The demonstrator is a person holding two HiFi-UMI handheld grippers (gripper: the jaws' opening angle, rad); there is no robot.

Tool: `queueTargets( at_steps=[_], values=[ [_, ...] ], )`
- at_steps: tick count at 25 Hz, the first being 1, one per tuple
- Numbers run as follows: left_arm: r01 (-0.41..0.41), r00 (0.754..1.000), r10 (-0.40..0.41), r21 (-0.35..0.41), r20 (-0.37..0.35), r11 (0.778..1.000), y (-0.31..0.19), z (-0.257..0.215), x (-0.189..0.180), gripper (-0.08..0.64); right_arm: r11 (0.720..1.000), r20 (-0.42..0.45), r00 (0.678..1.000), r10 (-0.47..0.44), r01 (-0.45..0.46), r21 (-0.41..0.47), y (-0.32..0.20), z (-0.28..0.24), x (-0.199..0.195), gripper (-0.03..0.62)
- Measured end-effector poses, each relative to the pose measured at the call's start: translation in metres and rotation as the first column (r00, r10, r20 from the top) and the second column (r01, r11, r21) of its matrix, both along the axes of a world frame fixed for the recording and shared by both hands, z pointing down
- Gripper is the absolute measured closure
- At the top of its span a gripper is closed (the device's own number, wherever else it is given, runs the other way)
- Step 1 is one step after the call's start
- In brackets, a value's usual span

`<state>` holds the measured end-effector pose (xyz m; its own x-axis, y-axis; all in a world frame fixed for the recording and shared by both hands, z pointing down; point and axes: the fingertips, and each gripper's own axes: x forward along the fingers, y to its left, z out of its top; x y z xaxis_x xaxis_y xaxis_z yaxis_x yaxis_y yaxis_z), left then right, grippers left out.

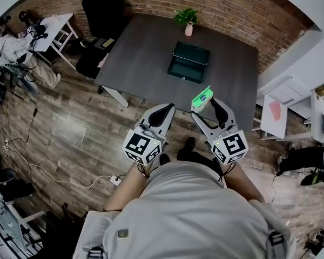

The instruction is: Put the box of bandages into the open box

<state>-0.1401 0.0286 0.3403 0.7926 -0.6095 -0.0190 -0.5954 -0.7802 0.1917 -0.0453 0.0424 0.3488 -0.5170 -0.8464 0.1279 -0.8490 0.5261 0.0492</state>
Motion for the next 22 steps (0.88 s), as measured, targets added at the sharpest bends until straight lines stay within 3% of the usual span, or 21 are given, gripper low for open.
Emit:
queueTargets(
  at_steps=[10,22],
  values=[
    [0.018,0.999,-0.017,-0.034,0.037,0.999,-0.058,0.014,0.019,0.545,0.999,0.034,0.999,-0.026,0.027,-0.044,-0.062,0.023,0.018,0.286],
    [0.015,0.996,-0.012,-0.037,0.089,0.999,-0.152,0.021,0.108,0.545,0.997,0.051,0.997,-0.061,0.063,-0.047,-0.155,0.030,0.100,0.286]
  ],
)
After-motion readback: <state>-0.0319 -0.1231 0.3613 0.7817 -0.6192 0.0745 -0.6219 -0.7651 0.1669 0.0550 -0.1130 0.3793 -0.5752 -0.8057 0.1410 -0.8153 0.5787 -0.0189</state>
